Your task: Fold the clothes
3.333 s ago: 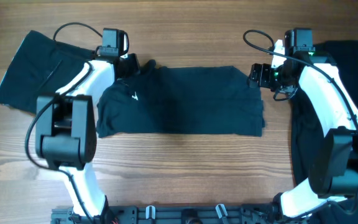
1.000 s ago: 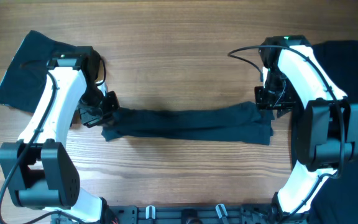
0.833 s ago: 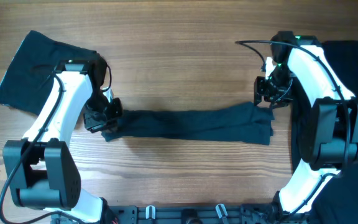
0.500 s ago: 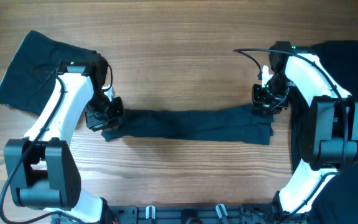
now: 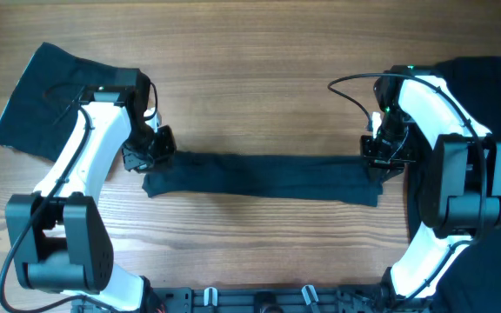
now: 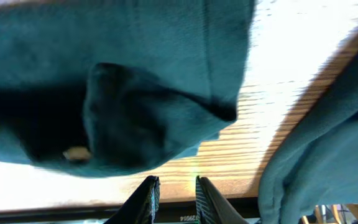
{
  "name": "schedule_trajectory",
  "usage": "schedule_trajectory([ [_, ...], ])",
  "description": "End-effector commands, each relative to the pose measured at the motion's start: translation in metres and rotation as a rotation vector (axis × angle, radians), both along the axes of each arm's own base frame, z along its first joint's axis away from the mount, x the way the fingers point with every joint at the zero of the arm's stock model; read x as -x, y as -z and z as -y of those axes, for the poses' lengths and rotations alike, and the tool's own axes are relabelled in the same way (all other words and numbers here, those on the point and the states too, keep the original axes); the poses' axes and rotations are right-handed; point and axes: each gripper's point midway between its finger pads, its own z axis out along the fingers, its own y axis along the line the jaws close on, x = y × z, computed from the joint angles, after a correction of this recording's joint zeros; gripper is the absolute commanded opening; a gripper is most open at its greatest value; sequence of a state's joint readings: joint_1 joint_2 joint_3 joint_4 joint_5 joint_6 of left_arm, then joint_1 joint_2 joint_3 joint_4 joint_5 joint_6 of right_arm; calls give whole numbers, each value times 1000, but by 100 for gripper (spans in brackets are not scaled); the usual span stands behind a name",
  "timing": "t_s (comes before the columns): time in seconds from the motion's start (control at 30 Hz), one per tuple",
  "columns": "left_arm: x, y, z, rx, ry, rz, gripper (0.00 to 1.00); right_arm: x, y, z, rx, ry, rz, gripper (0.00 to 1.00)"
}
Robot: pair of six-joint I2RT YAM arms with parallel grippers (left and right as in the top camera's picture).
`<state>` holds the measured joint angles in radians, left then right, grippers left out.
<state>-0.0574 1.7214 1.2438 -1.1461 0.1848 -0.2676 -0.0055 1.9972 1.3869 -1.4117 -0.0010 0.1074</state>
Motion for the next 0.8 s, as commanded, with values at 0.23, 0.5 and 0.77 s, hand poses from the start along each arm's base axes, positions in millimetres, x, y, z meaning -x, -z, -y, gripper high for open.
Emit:
schedule_trajectory([
  [0.23,-19,-8,47,202,84,125,41,-2,3,10,77,17,9,40],
  [0.5,-1,29,80,66,345,174,65,-5,5,10,76,17,24,42],
  [0.77,-17,29,69,-57,356,236,4,-6,5,10,76,17,29,42],
])
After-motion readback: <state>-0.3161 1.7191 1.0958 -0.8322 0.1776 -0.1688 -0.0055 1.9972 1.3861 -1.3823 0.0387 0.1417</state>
